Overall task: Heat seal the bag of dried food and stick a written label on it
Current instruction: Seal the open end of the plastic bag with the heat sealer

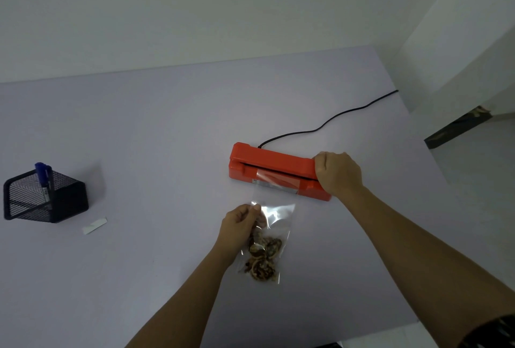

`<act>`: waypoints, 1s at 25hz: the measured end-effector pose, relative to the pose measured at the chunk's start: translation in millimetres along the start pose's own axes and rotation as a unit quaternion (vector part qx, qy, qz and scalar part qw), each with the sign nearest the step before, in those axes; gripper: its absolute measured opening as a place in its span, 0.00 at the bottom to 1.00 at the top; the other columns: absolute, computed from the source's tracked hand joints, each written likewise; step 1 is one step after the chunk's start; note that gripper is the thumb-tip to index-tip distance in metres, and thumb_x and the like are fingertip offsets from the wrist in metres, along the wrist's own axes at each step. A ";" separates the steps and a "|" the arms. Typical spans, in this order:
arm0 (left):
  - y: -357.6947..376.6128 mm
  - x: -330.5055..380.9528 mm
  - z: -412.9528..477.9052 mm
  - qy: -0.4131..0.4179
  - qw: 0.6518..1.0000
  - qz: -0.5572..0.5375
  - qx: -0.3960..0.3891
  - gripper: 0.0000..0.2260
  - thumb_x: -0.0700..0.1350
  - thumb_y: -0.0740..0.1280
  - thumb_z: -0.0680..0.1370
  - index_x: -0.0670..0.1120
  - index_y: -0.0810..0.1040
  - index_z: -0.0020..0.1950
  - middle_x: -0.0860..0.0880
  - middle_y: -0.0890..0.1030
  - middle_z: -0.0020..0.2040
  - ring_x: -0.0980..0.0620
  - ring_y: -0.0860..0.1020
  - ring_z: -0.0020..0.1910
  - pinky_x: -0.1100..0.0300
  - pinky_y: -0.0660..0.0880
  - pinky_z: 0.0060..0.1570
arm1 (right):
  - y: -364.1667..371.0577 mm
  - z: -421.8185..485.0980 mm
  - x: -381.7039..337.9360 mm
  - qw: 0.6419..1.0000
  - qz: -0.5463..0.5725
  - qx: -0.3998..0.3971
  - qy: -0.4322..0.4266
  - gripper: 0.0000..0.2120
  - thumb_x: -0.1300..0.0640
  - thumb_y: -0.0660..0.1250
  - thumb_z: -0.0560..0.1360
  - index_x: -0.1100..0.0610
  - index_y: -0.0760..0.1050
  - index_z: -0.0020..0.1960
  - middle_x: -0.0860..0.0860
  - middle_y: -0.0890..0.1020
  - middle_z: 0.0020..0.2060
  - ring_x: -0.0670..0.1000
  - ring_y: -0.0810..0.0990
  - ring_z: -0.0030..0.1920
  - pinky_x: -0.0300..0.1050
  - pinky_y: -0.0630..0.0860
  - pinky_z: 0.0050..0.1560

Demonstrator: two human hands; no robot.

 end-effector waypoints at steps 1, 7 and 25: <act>-0.2 0.3 -0.4 0.001 1.000 0.000 0.000 0.15 0.48 0.62 0.79 0.41 0.80 0.38 0.50 0.81 0.32 0.54 0.77 0.30 0.64 0.75 0.30 | 0.3 -0.2 0.2 1.000 0.001 -0.002 0.002 0.28 0.51 0.43 0.75 0.66 0.76 0.37 0.62 0.79 0.32 0.62 0.75 0.38 0.49 0.72 0.44; -0.6 0.8 -1.2 0.005 1.000 0.001 0.000 0.15 0.48 0.62 0.79 0.41 0.80 0.38 0.51 0.81 0.31 0.55 0.77 0.29 0.64 0.75 0.32 | 1.5 1.6 3.5 1.000 0.001 -0.007 0.003 0.26 0.54 0.46 0.78 0.67 0.77 0.39 0.62 0.80 0.34 0.61 0.76 0.39 0.50 0.72 0.51; -0.2 5.4 -4.4 0.016 1.000 0.023 -0.004 0.16 0.49 0.62 0.80 0.42 0.80 0.36 0.52 0.81 0.30 0.57 0.77 0.29 0.65 0.73 0.31 | -63.5 -4.5 -44.4 0.985 0.125 0.023 -0.115 0.20 0.52 0.47 0.80 0.55 0.73 0.63 0.51 0.80 0.59 0.49 0.75 0.61 0.51 0.48 0.74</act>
Point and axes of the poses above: each hand's wrist, its own z-axis towards the middle knuckle, its own y-axis out of the palm, x = y × z, the point moved 10 cm from there along z, towards the middle knuckle
